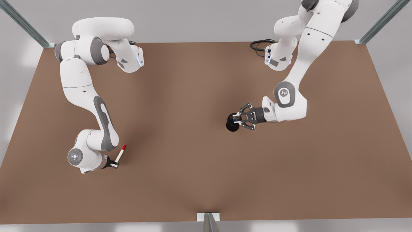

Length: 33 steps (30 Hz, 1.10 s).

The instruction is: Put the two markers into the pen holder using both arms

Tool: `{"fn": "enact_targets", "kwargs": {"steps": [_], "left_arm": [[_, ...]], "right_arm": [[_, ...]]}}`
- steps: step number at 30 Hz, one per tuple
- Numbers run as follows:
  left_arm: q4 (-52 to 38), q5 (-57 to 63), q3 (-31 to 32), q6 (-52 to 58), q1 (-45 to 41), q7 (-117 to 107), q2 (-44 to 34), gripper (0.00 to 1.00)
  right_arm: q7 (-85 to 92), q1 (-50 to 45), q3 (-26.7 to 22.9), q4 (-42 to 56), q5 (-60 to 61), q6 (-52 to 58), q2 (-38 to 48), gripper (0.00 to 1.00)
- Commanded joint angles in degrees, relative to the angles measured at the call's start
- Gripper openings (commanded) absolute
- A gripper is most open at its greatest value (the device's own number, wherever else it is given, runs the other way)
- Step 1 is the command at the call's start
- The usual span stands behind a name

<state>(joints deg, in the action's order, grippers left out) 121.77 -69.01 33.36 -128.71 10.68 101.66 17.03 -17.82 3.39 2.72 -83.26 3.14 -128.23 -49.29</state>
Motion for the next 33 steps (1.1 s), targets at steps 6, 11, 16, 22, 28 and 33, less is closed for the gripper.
{"fn": "enact_targets", "kwargs": {"steps": [6,11,16,22,28,33], "left_arm": [[4.09,-1.04,0.12,-0.14,0.39,40.63,-0.94,0.98],[-10.48,20.55,-6.28,5.91,0.48,7.55,-0.85,1.0],[-39.85,55.29,-14.45,30.26,0.31,-53.99,8.46,1.0],[-43.37,70.77,-16.66,38.1,0.31,-102.54,3.37,1.0],[-43.37,70.42,-31.34,37.83,-11.74,-107.11,-2.79,1.0],[-43.99,70.59,-31.34,37.66,-12.17,-111.33,-0.24,1.0]], "right_arm": [[0.07,-0.14,0.0,0.47,-0.33,0.35,0.25,0.27],[-0.2,-0.67,0.0,1.25,-0.5,2.53,0.86,0.25],[-7.13,-4.18,0.18,5.04,-1.38,9.49,2.62,0.25],[-23.3,-11.12,1.32,5.21,-2.17,13.79,6.83,0.24],[-37.37,-19.12,1.94,10.49,-2.35,20.03,9.56,0.22],[-42.38,-26.42,2.2,10.57,-2.18,16.96,11.31,0.21]]}}
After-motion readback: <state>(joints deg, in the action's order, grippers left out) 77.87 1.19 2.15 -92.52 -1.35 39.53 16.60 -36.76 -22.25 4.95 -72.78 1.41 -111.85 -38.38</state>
